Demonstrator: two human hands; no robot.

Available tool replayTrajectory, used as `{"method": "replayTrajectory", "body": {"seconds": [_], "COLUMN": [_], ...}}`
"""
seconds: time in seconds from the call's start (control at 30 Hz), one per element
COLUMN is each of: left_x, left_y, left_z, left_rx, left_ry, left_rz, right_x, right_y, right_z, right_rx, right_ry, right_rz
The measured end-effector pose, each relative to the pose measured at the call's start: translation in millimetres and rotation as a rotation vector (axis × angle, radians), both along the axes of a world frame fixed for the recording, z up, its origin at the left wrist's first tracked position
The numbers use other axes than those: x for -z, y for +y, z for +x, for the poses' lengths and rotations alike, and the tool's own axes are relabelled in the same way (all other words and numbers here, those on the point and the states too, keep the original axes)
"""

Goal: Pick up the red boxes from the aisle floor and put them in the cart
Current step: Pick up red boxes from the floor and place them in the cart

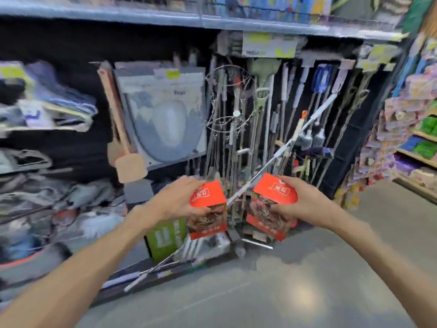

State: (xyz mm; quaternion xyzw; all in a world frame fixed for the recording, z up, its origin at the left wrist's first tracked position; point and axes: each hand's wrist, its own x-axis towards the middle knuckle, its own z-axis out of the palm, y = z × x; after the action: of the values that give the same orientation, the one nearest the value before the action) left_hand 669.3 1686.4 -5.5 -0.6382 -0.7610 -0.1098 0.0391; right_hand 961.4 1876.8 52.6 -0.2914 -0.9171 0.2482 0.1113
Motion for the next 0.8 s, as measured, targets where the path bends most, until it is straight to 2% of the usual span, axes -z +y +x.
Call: {"method": "replayTrajectory", "body": {"seconds": [0.33,0.5,0.6,0.8], "left_x": [-41,-45,-46,-45], "left_y": [-344,-532,-633,-805], "left_z": [-39,-33,-24,-8], "left_rx": [-0.665,-0.97,-1.127,-1.386], "left_ry": [0.015,-0.032,-0.019,-0.014], "left_rz": [0.027,0.04,0.059,0.029], "right_x": [-14,-20,-23,-21], "right_y": [-201,-368,-471,-662], "right_z": [-204,-300,-347,-423], "right_rx": [-0.573,-0.853,-1.008,-1.292], "right_ry": [0.067,0.05,0.035,0.001], "right_rz": [-0.011,0.048,0.004,-0.009]}}
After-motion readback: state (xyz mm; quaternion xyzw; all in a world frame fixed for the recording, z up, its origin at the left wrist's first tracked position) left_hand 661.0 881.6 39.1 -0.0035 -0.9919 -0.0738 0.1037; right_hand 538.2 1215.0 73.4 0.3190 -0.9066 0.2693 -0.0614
